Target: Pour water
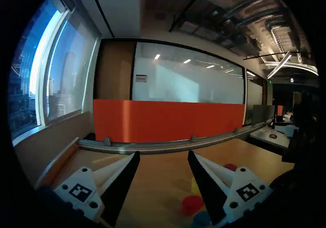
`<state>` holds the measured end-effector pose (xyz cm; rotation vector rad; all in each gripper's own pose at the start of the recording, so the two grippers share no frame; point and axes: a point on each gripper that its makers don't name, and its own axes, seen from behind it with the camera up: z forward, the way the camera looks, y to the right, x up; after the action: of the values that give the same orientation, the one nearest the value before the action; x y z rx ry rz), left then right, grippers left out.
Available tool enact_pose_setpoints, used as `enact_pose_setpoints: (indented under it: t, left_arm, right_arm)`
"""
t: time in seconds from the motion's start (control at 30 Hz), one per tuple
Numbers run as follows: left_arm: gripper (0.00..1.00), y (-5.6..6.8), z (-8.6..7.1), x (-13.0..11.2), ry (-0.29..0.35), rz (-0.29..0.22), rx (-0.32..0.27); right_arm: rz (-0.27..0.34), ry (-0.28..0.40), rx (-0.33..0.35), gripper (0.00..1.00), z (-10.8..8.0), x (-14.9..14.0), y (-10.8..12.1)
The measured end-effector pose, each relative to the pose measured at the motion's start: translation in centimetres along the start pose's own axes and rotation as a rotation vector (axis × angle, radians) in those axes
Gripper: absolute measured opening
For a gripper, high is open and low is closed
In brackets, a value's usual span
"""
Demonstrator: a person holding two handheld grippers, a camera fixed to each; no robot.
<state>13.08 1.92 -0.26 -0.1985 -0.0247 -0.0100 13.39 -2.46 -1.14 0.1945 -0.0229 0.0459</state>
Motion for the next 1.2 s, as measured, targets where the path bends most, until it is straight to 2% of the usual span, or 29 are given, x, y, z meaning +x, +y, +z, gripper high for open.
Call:
enact_pose_setpoints:
  t: [0.3,0.5,0.7,1.2]
  left_arm:
    - [0.87,3.5,-0.1,0.0,0.008,-0.012,-0.188]
    - [0.87,4.9,-0.5,0.6,0.012,-0.031,-0.259]
    - [0.87,5.5,-0.7,0.5,-0.003,-0.042,-0.307]
    - [0.87,6.1,-1.4,-2.6,-0.1,0.079,-0.373]
  right_arm:
    - [-0.012,0.014,0.182,0.99,-0.8,0.9,-3.3]
    - [0.001,0.011,0.285,0.99,-1.4,1.4,-5.3]
    - [-0.016,0.0,0.314,0.99,-1.5,1.3,-5.8]
    - [-0.079,-0.148,0.404,1.0,-1.9,-2.5,-8.3]
